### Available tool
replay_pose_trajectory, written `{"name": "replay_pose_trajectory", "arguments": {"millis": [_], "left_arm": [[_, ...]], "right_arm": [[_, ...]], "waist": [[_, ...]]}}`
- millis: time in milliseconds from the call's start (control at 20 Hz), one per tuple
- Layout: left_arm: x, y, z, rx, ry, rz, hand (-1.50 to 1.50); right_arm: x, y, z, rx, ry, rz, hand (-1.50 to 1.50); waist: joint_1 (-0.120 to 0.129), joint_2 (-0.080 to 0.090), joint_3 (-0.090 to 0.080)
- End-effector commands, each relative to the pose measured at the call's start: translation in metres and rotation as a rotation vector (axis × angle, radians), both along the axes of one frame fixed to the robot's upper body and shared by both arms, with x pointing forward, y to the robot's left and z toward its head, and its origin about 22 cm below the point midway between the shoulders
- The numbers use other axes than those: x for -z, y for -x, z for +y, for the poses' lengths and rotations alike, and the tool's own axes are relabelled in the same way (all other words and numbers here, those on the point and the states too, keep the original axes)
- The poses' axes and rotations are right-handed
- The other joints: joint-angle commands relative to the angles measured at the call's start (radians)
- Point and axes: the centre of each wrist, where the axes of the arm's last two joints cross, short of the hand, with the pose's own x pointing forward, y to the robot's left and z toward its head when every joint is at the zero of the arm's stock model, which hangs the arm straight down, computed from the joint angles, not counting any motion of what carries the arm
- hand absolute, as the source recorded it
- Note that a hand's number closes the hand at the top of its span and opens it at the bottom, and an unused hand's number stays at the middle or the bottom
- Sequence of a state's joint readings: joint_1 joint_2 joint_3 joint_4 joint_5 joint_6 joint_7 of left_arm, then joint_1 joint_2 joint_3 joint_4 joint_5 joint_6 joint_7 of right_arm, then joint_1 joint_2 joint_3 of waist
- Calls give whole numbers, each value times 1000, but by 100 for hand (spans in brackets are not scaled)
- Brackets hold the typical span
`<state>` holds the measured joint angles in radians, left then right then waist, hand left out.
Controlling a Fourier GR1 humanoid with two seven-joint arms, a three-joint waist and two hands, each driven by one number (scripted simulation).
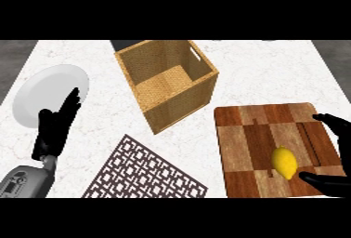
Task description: Pick the lemon from the cutting board and place it in the basket
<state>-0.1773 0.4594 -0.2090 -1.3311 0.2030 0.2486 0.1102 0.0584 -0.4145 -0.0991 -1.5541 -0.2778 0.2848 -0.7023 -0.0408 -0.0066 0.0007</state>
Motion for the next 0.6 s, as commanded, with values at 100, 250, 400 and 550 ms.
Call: {"name": "replay_pose_trajectory", "arguments": {"millis": [100, 250, 400, 550], "left_arm": [[-11, -6, 7, 9, -11, 8, 0], [-12, -2, 7, 0, -4, 24, 0], [-15, -5, -11, 26, 0, 7, 0], [-19, -9, -13, 28, -8, 27, 0]], "right_arm": [[-67, 26, -80, 228, 559, 76, -150], [-101, 36, -95, 175, 788, 180, -150], [-115, 39, -98, 41, 923, 301, -150], [-127, 47, -94, -95, 987, 375, -150]], "waist": [[-13, 0, -5], [-1, -3, -5], [15, 0, -3], [10, 0, -2]]}}
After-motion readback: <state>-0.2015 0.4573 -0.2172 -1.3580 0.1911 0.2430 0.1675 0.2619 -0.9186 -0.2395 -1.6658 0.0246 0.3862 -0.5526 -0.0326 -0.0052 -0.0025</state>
